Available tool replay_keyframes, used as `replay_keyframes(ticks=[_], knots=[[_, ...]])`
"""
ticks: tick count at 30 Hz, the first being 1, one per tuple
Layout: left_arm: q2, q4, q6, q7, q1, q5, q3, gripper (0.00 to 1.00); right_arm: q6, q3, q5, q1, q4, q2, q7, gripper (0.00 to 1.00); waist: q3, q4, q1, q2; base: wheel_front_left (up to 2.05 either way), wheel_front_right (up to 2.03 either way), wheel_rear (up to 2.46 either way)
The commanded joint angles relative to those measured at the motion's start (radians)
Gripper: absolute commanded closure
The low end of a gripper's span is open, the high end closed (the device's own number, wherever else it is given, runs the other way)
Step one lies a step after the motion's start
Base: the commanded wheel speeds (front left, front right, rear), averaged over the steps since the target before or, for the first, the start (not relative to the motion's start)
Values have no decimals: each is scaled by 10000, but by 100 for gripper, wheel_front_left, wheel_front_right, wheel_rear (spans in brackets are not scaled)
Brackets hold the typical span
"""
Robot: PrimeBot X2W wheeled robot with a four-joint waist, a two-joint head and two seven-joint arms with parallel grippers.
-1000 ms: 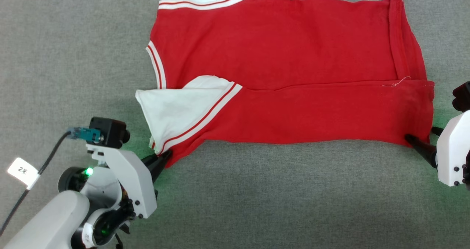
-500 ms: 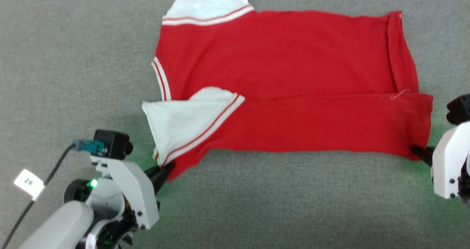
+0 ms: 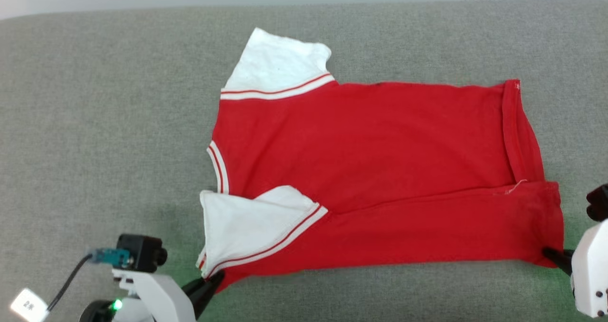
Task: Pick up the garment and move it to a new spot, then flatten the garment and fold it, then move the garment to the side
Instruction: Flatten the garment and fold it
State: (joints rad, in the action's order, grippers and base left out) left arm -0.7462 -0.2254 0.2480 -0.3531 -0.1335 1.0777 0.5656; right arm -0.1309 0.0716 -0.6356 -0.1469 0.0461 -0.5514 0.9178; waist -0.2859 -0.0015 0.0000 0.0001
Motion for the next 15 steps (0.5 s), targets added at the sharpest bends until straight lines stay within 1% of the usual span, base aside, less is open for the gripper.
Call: replay_keyframes(ticks=[1,2,3,4,5,6,7,8,9,10,11,15], knots=[[-13,-202,157,176,308,85,-73,100,4,-214,-84,317,229,64,51,100,21,6,0,-1,0,0,0],[8,-276,176,234,410,89,-74,100,4,-271,-71,407,315,94,45,100,33,0,0,-1,0,0,0],[15,-332,214,307,495,106,-89,100,4,-350,-49,464,404,148,-7,90,52,-9,0,-1,0,0,0],[22,-376,218,366,552,110,-106,100,4,-421,19,528,484,188,-75,60,70,-18,0,-1,0,0,0],[41,-399,216,432,583,106,-129,100,4,-490,104,583,539,229,-161,34,93,-22,0,-1,0,0,0],[41,-399,216,432,583,106,-129,100,4,-490,104,583,539,229,-161,34,93,-22,0,-1,0,0,0],[41,-418,229,497,608,79,-159,100,4,-534,147,602,597,285,-254,0,116,-28,0,-1,0,0,0],[34,-446,242,586,610,11,-199,74,4,-597,199,593,669,357,-387,0,141,-36,0,-1,0,0,0],[61,-461,273,692,632,17,-275,52,4,-677,261,577,735,436,-539,0,178,-48,0,-1,0,0,0],[61,-493,283,782,657,6,-322,17,4,-761,355,559,793,503,-703,0,210,-55,0,-1,0,0,0],[35,-538,295,916,662,-69,-407,0,4,-852,434,526,886,573,-920,0,236,-58,0,-1,0,0,0],[162,-625,512,1928,721,-288,-1018,0,6,-1280,724,282,1221,1022,-2257,0,369,-134,0,-1,0,0,0]])
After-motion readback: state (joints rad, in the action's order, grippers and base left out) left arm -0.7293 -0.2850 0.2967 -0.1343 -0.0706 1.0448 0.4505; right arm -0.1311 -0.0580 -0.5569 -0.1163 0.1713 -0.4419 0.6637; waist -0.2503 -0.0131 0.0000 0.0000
